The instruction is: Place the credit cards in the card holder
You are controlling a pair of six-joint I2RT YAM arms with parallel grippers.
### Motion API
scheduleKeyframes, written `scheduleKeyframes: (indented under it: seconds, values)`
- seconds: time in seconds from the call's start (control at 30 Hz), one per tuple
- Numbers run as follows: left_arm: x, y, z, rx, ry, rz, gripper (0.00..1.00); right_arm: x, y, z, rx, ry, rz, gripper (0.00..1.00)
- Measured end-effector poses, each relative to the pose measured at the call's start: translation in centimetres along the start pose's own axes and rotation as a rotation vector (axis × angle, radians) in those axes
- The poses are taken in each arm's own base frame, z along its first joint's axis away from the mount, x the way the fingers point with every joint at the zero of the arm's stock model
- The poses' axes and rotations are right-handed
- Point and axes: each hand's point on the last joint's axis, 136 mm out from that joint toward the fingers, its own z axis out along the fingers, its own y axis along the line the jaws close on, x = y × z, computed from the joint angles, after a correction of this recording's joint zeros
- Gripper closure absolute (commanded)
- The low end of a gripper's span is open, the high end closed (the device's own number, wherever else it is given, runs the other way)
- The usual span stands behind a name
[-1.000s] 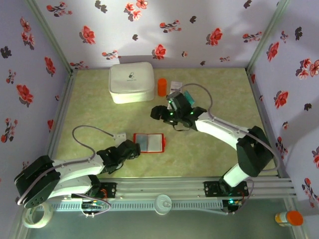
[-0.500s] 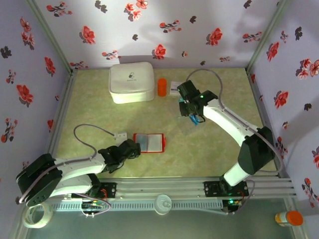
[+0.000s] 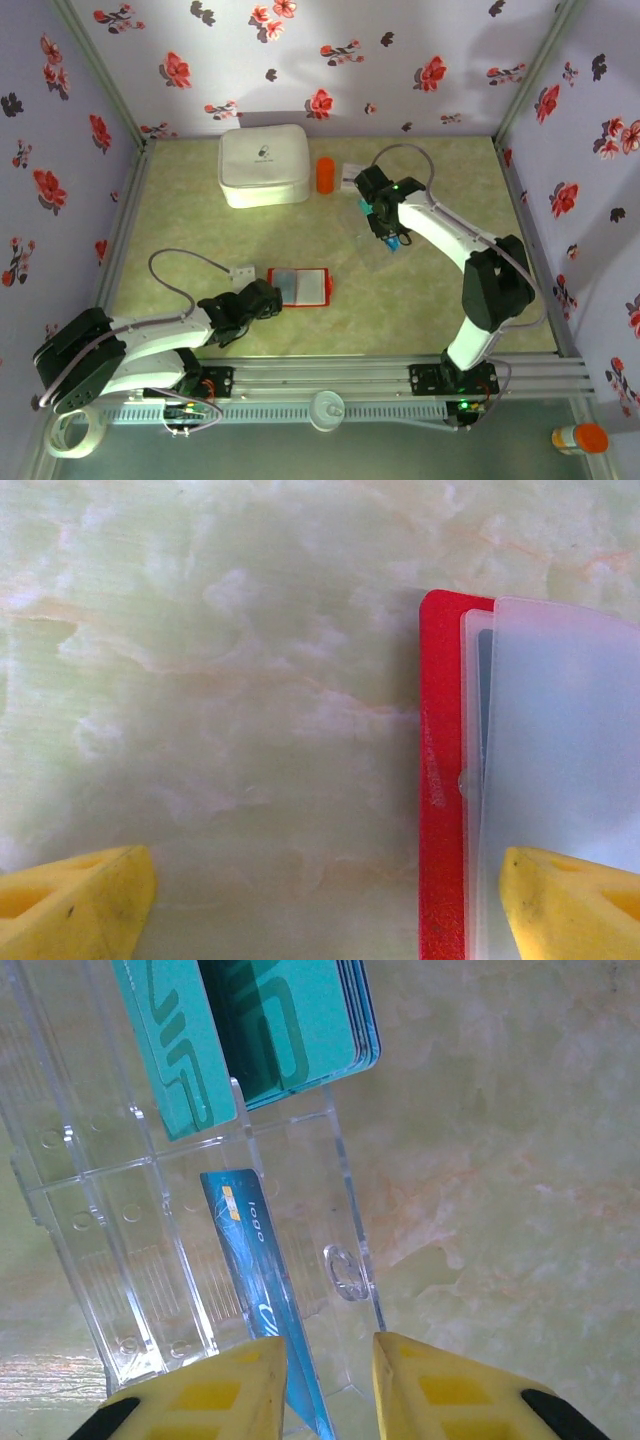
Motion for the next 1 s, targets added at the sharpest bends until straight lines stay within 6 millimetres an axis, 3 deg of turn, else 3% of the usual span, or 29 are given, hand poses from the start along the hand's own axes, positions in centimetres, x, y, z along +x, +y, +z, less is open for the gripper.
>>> scheduleKeyframes:
  seconds: [0.47,0.8,1.0]
  values:
    - [0.0,0.0,0.0,0.000,-0.001,0.000,0.10,0.5,0.9,1.3,-0.032,0.045,-0.005,0.84]
    - [0.0,0.0,0.0,0.000,0.000,0.000,0.10,0.3,1.6,1.1,-0.079,0.044,-0.027,1.00]
    - [0.0,0.0,0.0,0.000,0.000,0.000,0.10,0.2,2.3,0.9,-0.125,0.047,-0.048,1.00]
